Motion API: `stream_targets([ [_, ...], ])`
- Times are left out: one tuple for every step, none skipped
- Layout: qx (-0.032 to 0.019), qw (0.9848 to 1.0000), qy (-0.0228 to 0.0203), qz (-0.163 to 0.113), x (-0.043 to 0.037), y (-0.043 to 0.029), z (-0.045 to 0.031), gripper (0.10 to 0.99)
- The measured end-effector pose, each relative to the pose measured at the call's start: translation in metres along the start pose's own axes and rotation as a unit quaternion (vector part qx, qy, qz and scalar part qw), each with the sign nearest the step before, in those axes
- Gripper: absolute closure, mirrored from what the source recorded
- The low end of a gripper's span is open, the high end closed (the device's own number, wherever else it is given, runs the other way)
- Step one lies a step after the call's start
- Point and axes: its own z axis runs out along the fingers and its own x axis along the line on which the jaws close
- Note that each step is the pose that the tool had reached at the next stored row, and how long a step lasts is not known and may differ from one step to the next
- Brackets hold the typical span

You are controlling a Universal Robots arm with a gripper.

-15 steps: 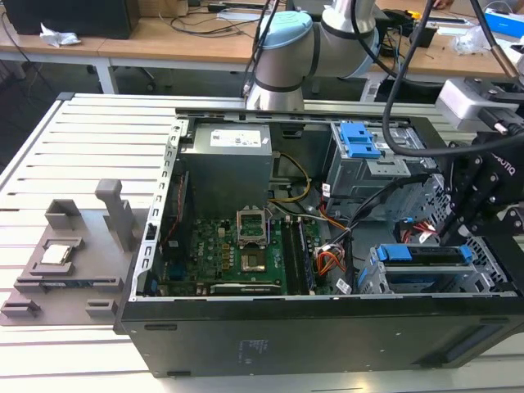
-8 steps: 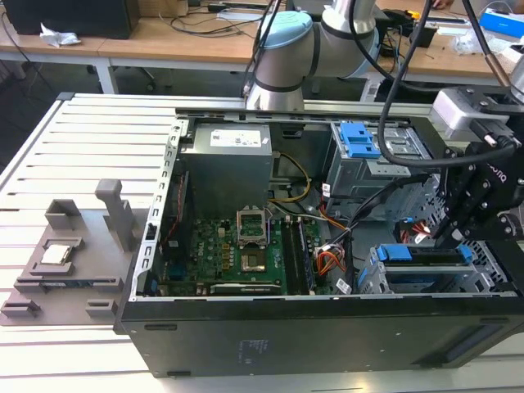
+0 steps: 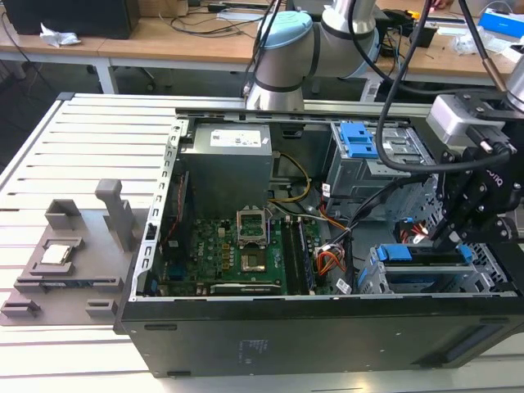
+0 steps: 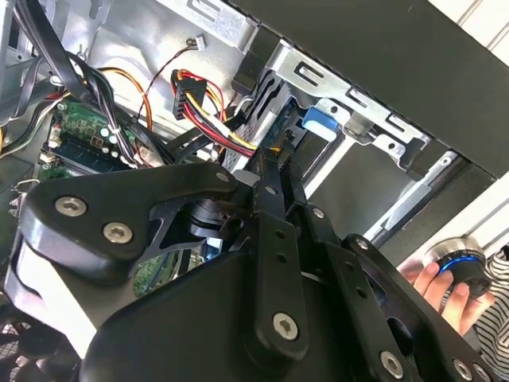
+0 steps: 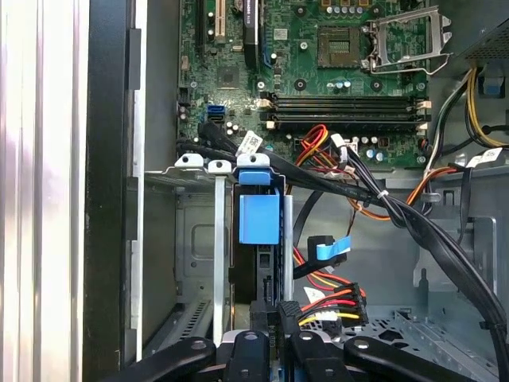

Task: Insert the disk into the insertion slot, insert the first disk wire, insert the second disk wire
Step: 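Insert the first disk wire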

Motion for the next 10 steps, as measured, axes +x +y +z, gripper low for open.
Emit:
stream_targets([
  [0.0000,1.0000,-0.0001,0.000,0.0000,0.0000,0.0004,0.918],
  [0.0000,1.0000,-0.0001,0.000,-0.0001,-0.0001,0.0006,0.918],
  [0.0000,1.0000,0.0000,0.000,0.0000,-0.0001,0.0010,0.918],
  [0.0000,1.0000,0.0000,0.000,0.0000,-0.0001,0.0011,0.918],
  [0.0000,1.0000,-0.0001,0.000,0.0000,-0.0002,0.0013,0.918],
  [0.0000,1.0000,-0.0001,0.000,-0.0001,-0.0008,0.0016,0.918],
  [0.0000,1.0000,-0.0001,0.000,-0.0001,-0.0012,0.0018,0.918],
  [0.0001,1.0000,-0.0002,0.000,-0.0001,-0.0015,0.0021,0.918],
  [0.0000,1.0000,-0.0004,0.000,-0.0001,-0.0017,0.0026,0.918],
  [-0.0001,1.0000,-0.0003,0.000,-0.0001,-0.0020,0.0028,0.918],
])
